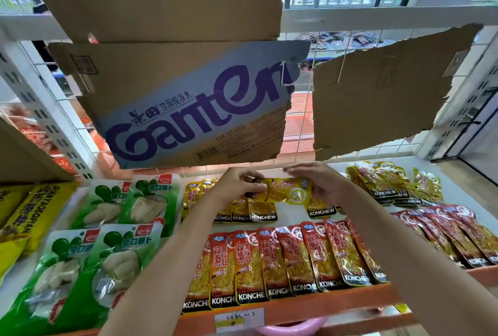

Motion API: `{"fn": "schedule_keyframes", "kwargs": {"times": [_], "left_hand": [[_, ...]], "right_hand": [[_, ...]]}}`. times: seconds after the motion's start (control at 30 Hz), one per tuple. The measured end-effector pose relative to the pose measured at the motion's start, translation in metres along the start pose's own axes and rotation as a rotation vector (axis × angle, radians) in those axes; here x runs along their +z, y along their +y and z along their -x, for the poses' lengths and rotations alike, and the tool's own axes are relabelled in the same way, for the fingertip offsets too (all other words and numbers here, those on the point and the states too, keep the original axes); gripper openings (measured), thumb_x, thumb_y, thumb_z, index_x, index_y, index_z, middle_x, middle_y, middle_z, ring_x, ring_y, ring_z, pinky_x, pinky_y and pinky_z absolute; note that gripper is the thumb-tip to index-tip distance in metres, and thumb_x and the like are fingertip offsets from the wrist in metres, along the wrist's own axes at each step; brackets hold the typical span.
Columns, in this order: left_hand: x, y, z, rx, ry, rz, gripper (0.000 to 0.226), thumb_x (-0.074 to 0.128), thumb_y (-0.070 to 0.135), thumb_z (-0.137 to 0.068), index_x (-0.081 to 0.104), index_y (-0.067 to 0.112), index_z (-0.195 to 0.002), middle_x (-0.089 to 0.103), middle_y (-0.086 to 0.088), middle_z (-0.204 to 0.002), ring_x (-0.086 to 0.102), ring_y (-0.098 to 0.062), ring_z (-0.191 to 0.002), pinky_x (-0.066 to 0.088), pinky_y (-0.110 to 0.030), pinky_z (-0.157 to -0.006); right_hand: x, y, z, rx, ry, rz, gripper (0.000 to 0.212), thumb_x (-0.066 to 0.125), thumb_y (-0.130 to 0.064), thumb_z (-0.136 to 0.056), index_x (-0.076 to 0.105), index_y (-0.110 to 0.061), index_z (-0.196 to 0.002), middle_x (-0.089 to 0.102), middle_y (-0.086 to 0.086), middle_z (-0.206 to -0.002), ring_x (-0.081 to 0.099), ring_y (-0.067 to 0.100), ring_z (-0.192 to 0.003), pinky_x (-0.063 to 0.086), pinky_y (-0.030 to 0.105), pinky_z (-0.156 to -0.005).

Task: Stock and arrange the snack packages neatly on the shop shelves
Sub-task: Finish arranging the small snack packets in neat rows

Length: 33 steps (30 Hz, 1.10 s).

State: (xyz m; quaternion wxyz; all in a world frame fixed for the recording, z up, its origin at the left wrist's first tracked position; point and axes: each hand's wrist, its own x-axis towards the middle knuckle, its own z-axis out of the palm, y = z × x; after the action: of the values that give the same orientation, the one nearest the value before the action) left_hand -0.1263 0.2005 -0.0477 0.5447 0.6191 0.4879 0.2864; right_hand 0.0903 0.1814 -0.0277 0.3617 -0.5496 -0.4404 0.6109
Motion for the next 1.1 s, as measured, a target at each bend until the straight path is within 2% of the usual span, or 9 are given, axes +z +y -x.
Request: {"fn": "schedule_keyframes", "kwargs": {"times": [0.07, 0.2, 0.27, 0.4, 0.5, 0.6, 0.77, 0.9, 1.1], "left_hand": [[0.004, -0.004, 0.003, -0.082, 0.094, 0.289, 0.018, 0.07, 0.003, -0.079, 0.062, 0.016, -0.089, 0.063, -0.004, -0.082, 0.063, -0.009, -0.059, 0.05, -0.02, -0.049], [0.024, -0.003, 0.005, -0.114, 0.287, 0.665, 0.018, 0.061, -0.006, -0.084, 0.048, 0.007, -0.082, 0.06, -0.012, -0.084, 0.066, -0.016, -0.064, 0.057, -0.026, -0.053], [0.038, -0.006, 0.004, -0.106, 0.306, 0.465, 0.019, 0.064, 0.002, -0.084, 0.047, 0.009, -0.082, 0.059, -0.011, -0.09, 0.064, -0.019, -0.075, 0.058, -0.031, -0.063], [0.046, -0.013, 0.003, 0.036, 0.301, -0.337, 0.027, 0.07, 0.029, -0.081, 0.049, 0.014, -0.088, 0.054, 0.001, -0.085, 0.053, -0.017, -0.08, 0.04, -0.027, -0.064], [0.034, -0.018, 0.004, 0.162, 0.257, -0.645, 0.046, 0.069, 0.037, -0.081, 0.053, 0.013, -0.118, 0.051, -0.005, -0.122, 0.046, -0.022, -0.117, 0.037, -0.028, -0.09], [0.024, -0.028, 0.006, 0.156, 0.007, -0.939, 0.078, 0.065, 0.046, -0.081, 0.029, 0.017, -0.145, 0.018, -0.002, -0.156, 0.012, -0.019, -0.143, 0.01, -0.033, -0.115], [0.022, -0.033, 0.005, 0.136, -0.05, -0.99, 0.083, 0.065, 0.047, -0.082, 0.023, 0.02, -0.147, 0.014, -0.001, -0.157, 0.008, -0.019, -0.144, 0.008, -0.036, -0.116], [0.022, -0.025, 0.0, 0.066, -0.111, -1.042, 0.084, 0.067, 0.043, -0.081, 0.022, 0.017, -0.147, 0.012, -0.002, -0.157, 0.008, -0.021, -0.144, 0.011, -0.038, -0.117], [0.042, -0.007, -0.018, 0.064, -0.024, -1.07, 0.073, 0.051, 0.041, -0.089, 0.019, 0.01, -0.146, 0.007, -0.009, -0.157, 0.001, -0.024, -0.144, 0.009, -0.041, -0.116]], "right_hand": [[-0.003, 0.002, 0.0, 0.053, 0.06, -0.268, 0.029, 0.058, -0.031, -0.089, 0.062, -0.009, -0.107, 0.069, 0.01, -0.083, 0.063, 0.014, -0.056, 0.051, 0.021, -0.049], [0.006, 0.018, -0.001, 0.136, 0.0, -0.302, 0.042, 0.058, -0.04, -0.087, 0.054, -0.007, -0.112, 0.068, 0.012, -0.096, 0.067, 0.018, -0.082, 0.055, 0.029, -0.064], [0.018, 0.026, -0.003, 0.11, -0.017, -0.243, 0.03, 0.062, -0.038, -0.085, 0.058, -0.011, -0.099, 0.067, 0.008, -0.087, 0.066, 0.015, -0.074, 0.053, 0.025, -0.062], [0.029, 0.024, -0.014, -0.04, 0.154, -0.081, 0.014, 0.063, -0.025, -0.087, 0.06, -0.013, -0.08, 0.065, 0.003, -0.075, 0.062, 0.009, -0.06, 0.046, 0.019, -0.052], [0.02, 0.024, -0.021, -0.026, 0.248, 0.1, 0.019, 0.065, -0.015, -0.086, 0.054, -0.011, -0.071, 0.057, 0.006, -0.069, 0.056, 0.01, -0.058, 0.04, 0.02, -0.048], [0.015, 0.029, -0.025, 0.005, 0.278, 0.228, 0.024, 0.069, -0.011, -0.082, 0.054, -0.009, -0.064, 0.052, 0.007, -0.061, 0.051, 0.011, -0.051, 0.035, 0.021, -0.044], [0.017, 0.037, -0.032, 0.033, 0.261, 0.645, 0.027, 0.071, -0.029, -0.081, 0.066, -0.003, -0.084, 0.064, 0.012, -0.078, 0.057, 0.021, -0.071, 0.044, 0.029, -0.062], [0.023, 0.043, -0.033, -0.068, 0.337, 1.015, 0.03, 0.064, -0.034, -0.086, 0.059, -0.006, -0.096, 0.062, 0.012, -0.098, 0.058, 0.026, -0.092, 0.049, 0.038, -0.079], [0.023, 0.047, -0.031, -0.175, 0.372, 1.159, 0.027, 0.058, -0.034, -0.089, 0.051, -0.01, -0.097, 0.055, 0.01, -0.105, 0.048, 0.022, -0.092, 0.04, 0.033, -0.074]]}}
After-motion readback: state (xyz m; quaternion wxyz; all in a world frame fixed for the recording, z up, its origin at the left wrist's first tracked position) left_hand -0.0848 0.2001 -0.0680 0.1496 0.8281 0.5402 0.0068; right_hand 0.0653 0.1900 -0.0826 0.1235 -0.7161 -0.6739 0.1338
